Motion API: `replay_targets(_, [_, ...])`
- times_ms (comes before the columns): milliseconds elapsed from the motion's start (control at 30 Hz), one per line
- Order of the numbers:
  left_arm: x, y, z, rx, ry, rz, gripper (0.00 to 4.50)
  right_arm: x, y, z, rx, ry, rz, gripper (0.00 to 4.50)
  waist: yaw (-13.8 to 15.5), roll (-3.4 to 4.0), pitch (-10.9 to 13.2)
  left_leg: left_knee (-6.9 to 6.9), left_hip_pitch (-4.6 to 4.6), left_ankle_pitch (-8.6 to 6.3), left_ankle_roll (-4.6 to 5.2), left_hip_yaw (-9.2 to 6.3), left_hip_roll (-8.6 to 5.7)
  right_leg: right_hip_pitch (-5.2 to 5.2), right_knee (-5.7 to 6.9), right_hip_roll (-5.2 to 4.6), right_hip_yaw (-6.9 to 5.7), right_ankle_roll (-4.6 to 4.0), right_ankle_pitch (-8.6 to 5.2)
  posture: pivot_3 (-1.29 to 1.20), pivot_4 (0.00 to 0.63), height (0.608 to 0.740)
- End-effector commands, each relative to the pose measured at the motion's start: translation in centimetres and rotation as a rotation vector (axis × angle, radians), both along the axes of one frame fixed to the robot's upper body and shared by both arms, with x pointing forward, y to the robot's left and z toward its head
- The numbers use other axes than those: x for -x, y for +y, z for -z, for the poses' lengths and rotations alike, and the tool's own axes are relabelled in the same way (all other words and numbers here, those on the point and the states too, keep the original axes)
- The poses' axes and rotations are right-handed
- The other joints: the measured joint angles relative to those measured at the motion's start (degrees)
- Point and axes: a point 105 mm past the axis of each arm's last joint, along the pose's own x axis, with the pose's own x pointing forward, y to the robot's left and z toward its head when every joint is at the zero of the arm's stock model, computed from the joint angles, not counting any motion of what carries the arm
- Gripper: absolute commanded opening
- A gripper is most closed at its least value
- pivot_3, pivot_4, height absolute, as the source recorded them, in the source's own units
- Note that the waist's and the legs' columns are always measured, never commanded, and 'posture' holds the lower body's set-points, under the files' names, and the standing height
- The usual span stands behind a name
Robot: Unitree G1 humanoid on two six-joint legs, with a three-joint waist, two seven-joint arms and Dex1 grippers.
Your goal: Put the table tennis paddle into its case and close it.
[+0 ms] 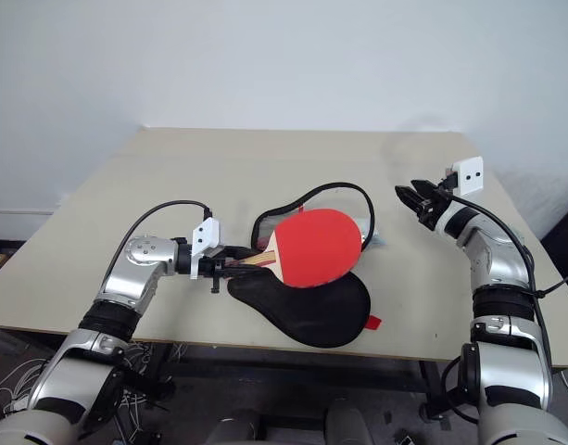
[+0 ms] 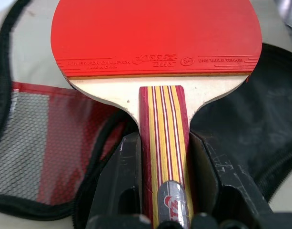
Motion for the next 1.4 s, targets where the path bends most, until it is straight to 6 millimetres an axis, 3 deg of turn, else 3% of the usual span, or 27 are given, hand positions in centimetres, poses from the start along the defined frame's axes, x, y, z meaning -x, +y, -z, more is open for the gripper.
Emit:
replay_targets(33, [-0.1, -0.7, -1.4, -0.028, -0.059, 0.097, 1.03, 0.4, -0.3, -1.7, 0.008, -0.064, -0.011, 2.18, 0.0, 0.00, 0.0, 0.00, 0.00, 0.00, 0.00, -0.01, 0.00, 0.00, 0.00, 0.00, -0.01, 0.00, 0.00, 0.00, 0.000, 0.740])
replay_targets(633, [-0.5, -0.8, -0.9, -0.180, -0.012, 0.286, 1.03, 2.3, -0.8, -0.2, 0.012, -0.037, 0.014, 2.18, 0.0, -0.01, 0.0, 0.03, -0.02, 0.00, 0.02, 0.00, -0.01, 0.01, 0.01, 0.00, 0.01, 0.01, 0.00, 0.00, 0.000, 0.740])
replay_targets(1400, [-2.0, -1.7, -0.1, -0.308, -0.058, 0.317, 1.03, 4.2, -1.3, 0.8, -0.015, -0.020, 0.071, 2.18, 0.1, -0.06, 0.1, 0.06, -0.03, 0.01, 0.03, -0.01, -0.01, 0.01, 0.02, 0.00, 0.01, 0.03, 0.00, 0.00, 0.000, 0.740])
